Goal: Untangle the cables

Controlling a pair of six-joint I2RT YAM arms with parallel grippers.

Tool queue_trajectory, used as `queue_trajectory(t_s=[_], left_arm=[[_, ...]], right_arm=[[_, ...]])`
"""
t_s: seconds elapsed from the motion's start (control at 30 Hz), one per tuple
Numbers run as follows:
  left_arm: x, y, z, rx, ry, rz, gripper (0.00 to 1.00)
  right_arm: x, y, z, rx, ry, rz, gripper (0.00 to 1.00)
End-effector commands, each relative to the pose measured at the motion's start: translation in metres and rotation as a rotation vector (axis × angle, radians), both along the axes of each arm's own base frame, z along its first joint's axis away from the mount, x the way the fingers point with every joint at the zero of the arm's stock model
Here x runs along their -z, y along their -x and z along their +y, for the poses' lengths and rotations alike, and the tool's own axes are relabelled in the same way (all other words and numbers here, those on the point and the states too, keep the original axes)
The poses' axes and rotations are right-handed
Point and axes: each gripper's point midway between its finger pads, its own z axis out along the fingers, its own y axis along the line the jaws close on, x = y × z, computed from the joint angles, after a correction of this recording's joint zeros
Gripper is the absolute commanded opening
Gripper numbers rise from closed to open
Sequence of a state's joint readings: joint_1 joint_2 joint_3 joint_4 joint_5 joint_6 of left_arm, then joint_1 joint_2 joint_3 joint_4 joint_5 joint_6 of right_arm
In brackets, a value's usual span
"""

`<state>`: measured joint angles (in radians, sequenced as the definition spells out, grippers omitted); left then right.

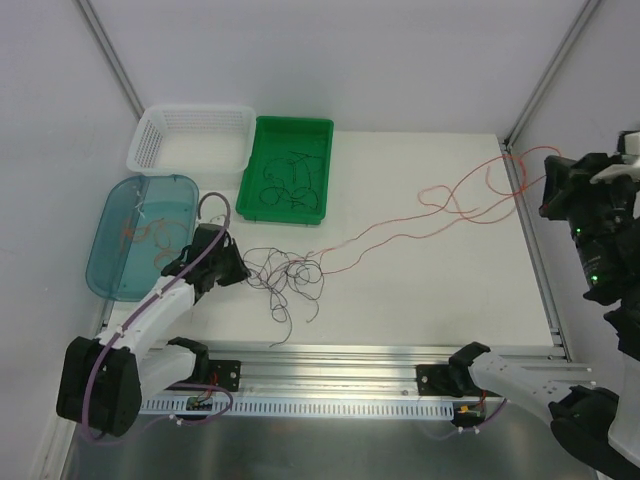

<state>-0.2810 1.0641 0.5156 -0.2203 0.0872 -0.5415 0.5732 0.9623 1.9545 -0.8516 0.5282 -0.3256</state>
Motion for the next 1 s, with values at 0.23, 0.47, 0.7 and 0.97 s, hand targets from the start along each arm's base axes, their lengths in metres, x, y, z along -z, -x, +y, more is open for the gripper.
queue_trajectory(t_s=[0.23, 0.47, 0.7, 0.97], left_arm=[[-0.05, -0.019, 0.004, 0.028, -0.01, -0.1, 0.0], [-0.042, 0.008, -0.038, 0.224, 0.048, -0.085, 0.2], [-0.115, 0.026, -0.088, 0.436, 0.218, -0.317, 0.9], [-0.198, 0.053, -0.135, 0.676, 0.39, -0.573, 0.99]], right_arm=[[0.049, -0.03, 0.021, 0.003, 0.049, 0.146, 0.01], [0.164, -0.026, 0.118, -0.446, 0.026, 0.463, 0.01], [0.21, 0.011, 0.185, -0.864, -0.037, 0.643, 0.01], [0.205, 0.021, 0.206, -0.972, -0.105, 0.622, 0.01]])
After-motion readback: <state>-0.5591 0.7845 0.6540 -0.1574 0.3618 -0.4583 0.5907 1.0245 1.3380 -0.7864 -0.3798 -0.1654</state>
